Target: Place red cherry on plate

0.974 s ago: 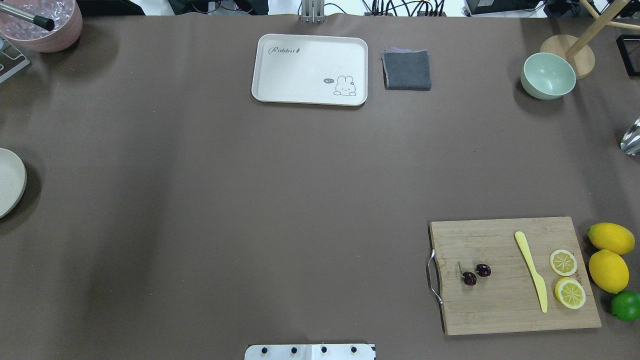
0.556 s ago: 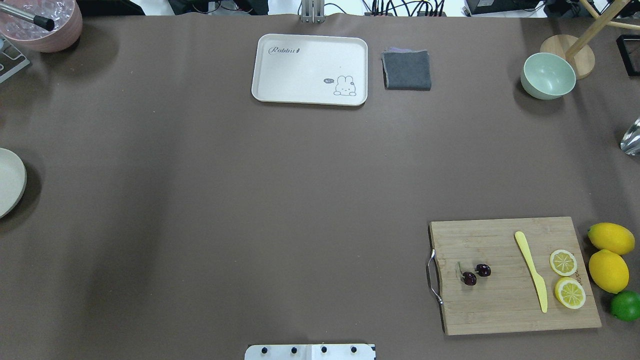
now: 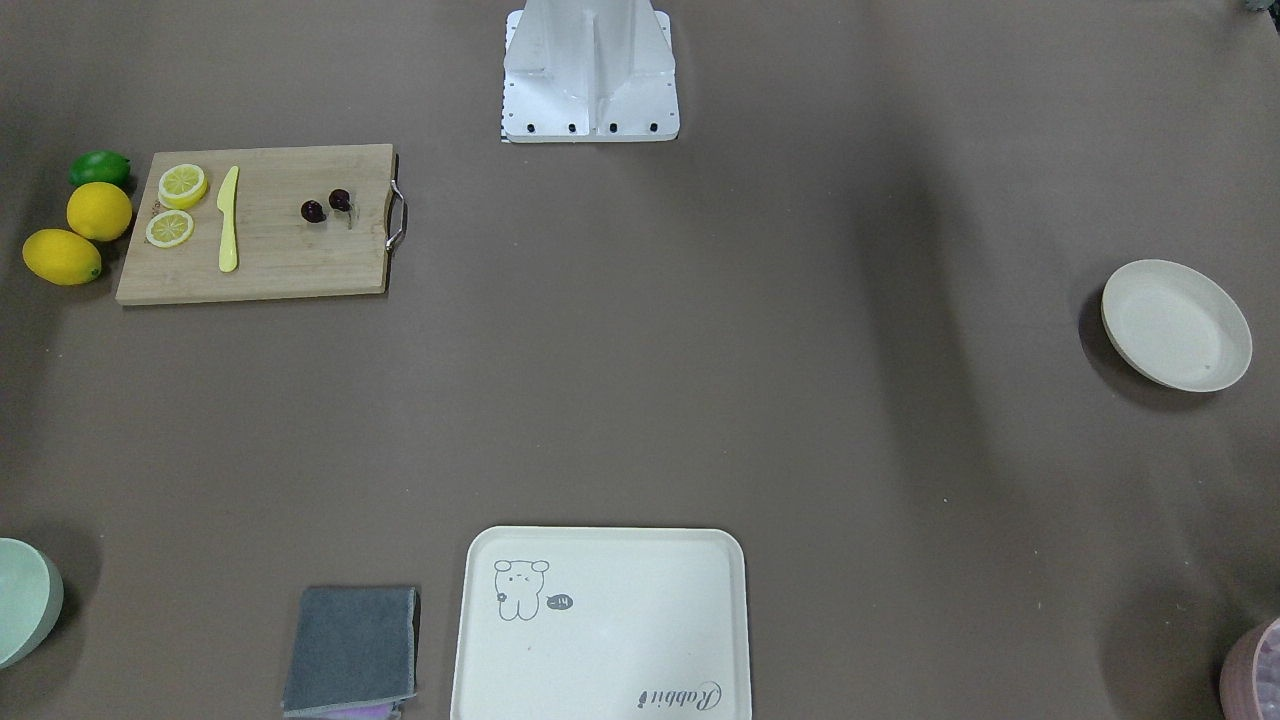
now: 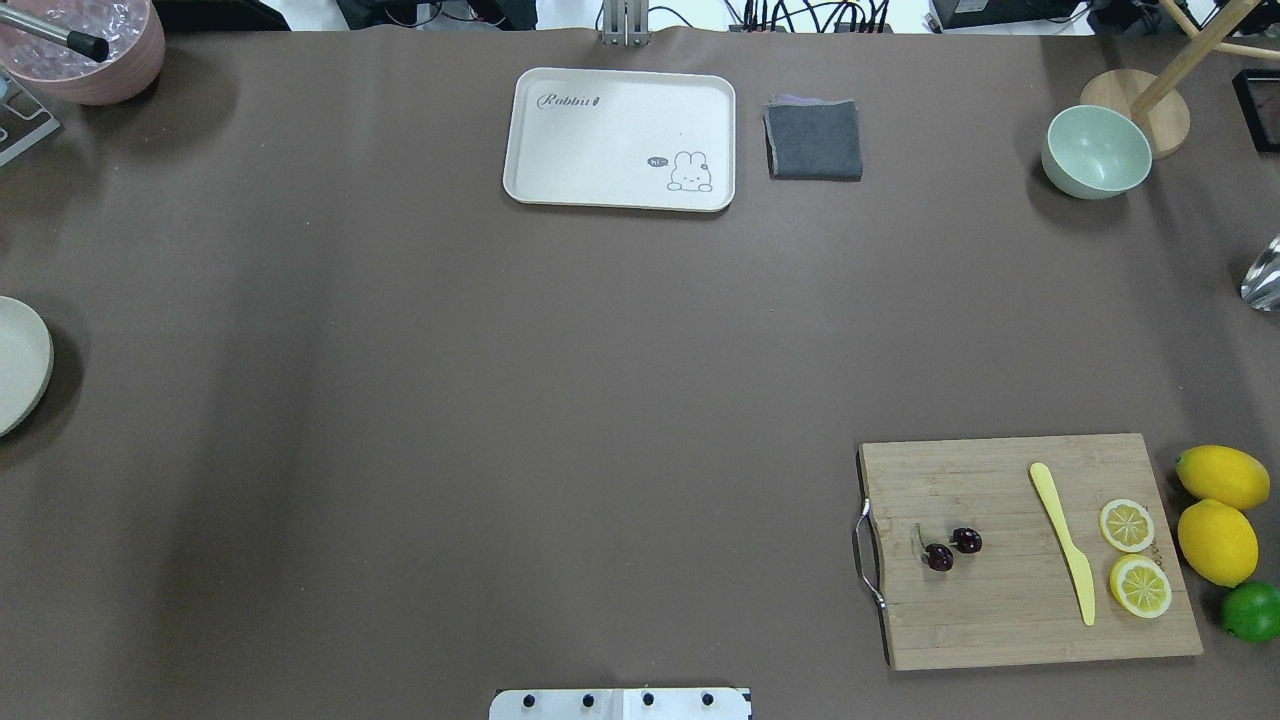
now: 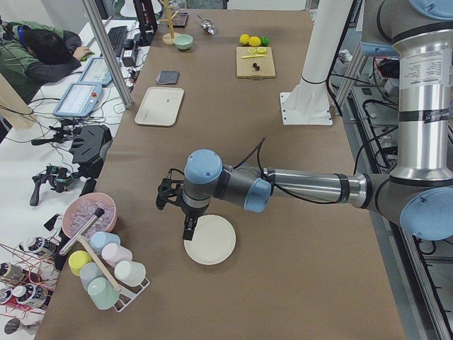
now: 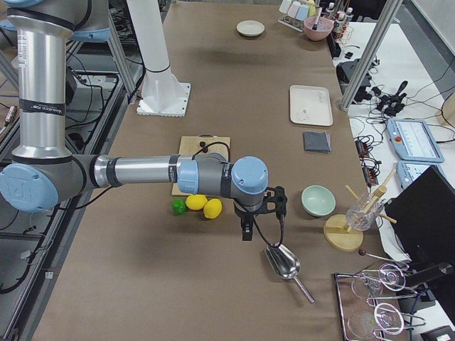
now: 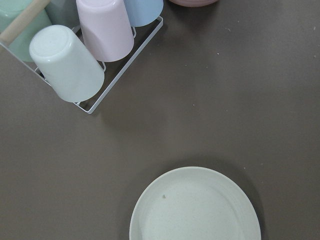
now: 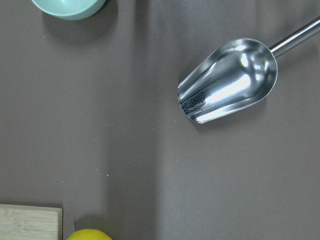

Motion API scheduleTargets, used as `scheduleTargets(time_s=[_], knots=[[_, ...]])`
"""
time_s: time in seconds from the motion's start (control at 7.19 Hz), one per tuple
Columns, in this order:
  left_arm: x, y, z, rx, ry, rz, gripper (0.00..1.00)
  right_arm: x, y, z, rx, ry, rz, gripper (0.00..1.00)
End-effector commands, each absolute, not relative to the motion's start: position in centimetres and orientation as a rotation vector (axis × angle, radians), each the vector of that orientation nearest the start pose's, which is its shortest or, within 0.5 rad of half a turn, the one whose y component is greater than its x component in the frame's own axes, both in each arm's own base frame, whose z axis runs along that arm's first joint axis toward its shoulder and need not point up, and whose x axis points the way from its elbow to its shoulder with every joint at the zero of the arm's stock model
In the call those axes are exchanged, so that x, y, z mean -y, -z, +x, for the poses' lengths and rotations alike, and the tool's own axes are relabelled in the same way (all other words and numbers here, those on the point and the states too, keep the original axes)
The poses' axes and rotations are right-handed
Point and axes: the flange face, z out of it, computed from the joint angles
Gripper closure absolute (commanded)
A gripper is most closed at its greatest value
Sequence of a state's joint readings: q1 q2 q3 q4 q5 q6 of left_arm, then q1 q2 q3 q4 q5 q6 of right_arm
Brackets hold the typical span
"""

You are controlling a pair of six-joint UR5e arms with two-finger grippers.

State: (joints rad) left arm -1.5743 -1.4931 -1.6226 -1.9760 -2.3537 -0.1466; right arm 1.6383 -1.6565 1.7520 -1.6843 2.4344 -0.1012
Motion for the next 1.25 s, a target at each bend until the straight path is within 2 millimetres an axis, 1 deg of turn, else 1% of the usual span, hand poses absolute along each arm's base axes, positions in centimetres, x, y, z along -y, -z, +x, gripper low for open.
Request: scheduleTargets(time_s=[0.0, 0.14, 0.42, 0.56, 0.7, 0.83, 0.97, 1.11], knots=[[47.1, -70.8, -6.1, -0.808, -0.042, 0.362, 0.02, 44.8, -61.4, 8.8, 0.862, 0.025, 0.058, 0.00], [46.7, -73.1, -5.7, -0.812, -0.033, 0.345, 0.02, 44.8, -61.4, 8.8, 0.862, 0.025, 0.058, 0.00], [46.7, -73.4, -3.1, -0.840, 0.002, 0.284, 0.02, 44.8, -61.3, 8.8, 0.862, 0.026, 0.060, 0.00], [46.2, -74.4, -1.5, -0.853, 0.013, 0.262, 0.02, 44.8, -61.4, 8.8, 0.862, 0.025, 0.058, 0.00], [45.4, -75.9, -0.5, -0.870, 0.030, 0.264, 0.02, 44.8, -61.3, 8.8, 0.862, 0.026, 0.060, 0.00], [44.8, -76.9, 1.7, -0.879, 0.012, 0.251, 0.02, 44.8, -61.3, 8.8, 0.866, 0.026, 0.062, 0.00], [44.5, -77.5, 2.7, -0.882, -0.007, 0.233, 0.02, 44.9, -61.2, 8.8, 0.869, 0.027, 0.063, 0.00], [44.1, -77.8, 4.0, -0.884, -0.034, 0.213, 0.02, 44.9, -61.2, 8.8, 0.868, 0.028, 0.064, 0.00]])
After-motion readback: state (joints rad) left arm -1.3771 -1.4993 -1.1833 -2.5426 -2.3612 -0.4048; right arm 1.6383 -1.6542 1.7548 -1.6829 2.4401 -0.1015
